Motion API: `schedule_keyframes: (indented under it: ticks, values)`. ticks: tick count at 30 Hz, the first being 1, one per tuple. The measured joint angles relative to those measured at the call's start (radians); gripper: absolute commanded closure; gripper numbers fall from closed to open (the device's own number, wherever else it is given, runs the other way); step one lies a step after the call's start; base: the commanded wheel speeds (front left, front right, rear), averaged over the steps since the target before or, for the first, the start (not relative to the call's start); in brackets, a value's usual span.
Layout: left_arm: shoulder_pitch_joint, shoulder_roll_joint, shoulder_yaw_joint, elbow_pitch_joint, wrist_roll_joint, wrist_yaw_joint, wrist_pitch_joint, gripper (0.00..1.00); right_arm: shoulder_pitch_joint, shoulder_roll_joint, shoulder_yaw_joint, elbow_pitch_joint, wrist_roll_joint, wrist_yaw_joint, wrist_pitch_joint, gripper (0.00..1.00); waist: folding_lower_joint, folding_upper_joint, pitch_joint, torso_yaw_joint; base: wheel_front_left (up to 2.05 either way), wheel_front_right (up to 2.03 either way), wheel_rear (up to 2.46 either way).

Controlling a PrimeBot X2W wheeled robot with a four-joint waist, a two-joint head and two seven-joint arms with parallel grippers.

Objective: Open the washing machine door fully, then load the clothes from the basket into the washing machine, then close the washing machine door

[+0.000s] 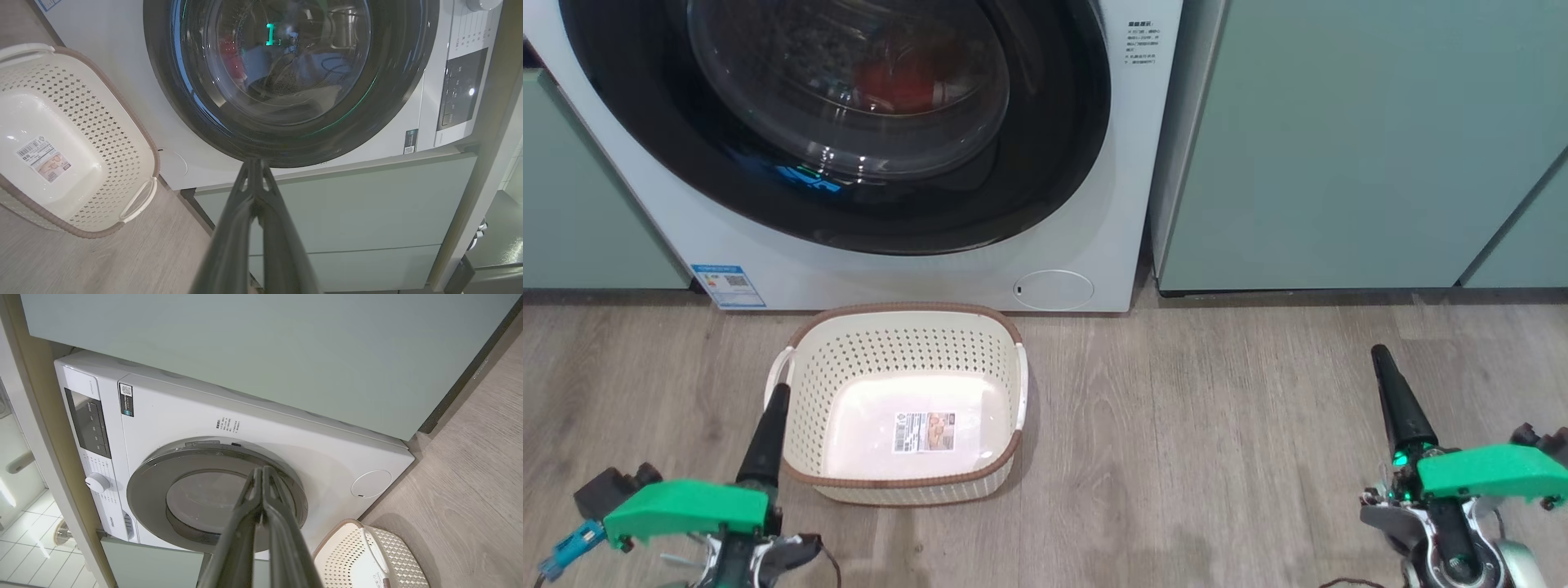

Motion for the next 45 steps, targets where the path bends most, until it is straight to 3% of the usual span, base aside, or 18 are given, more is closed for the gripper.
schedule_keyframes:
  ticks: [22,45]
  values:
    - [-0.026,-0.010,0.034,0.041,-0.251,-0.022,0.059,1.00,-0.021,0.000,-0.024,0.039,0.257,0.000,0.040,1.00,0.0000,0.0000,-0.010,0.010,0.00,0.00,0.00]
    - [-0.037,-0.012,0.036,0.042,-0.255,-0.022,0.066,1.00,-0.021,0.000,-0.033,0.041,0.262,0.000,0.049,1.00,0.0000,0.0000,-0.010,0.010,0.00,0.00,0.00]
